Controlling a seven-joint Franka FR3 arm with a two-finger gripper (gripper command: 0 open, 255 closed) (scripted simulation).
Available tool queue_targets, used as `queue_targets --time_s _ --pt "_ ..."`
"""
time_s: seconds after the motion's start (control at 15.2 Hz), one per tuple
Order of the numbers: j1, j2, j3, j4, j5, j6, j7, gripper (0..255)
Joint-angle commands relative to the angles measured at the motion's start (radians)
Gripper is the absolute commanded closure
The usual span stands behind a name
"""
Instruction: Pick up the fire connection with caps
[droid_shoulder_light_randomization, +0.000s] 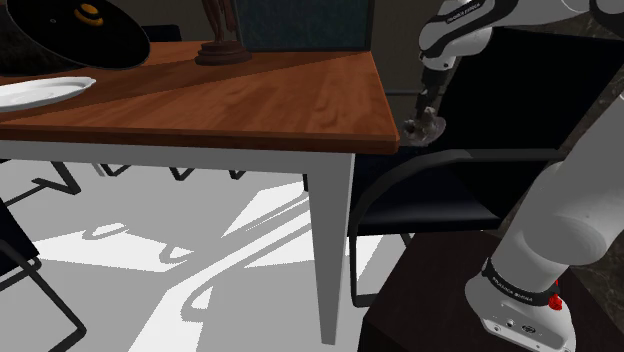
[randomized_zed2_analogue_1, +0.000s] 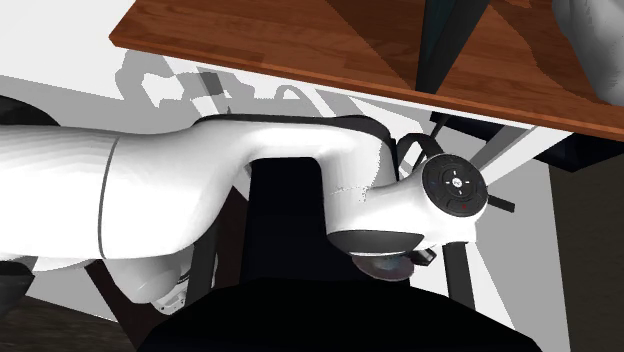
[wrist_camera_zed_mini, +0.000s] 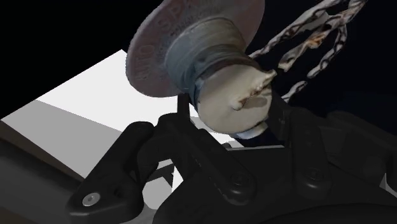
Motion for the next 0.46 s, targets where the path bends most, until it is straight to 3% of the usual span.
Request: queue_targets --time_s 0.0,0.4 --pt "0.001 -0.008 0.004 0.021 -0.004 -0.028 0.005 255" --pt "0.001 -0.022 0.011 0.065 -0.012 -0.083 0.012 255"
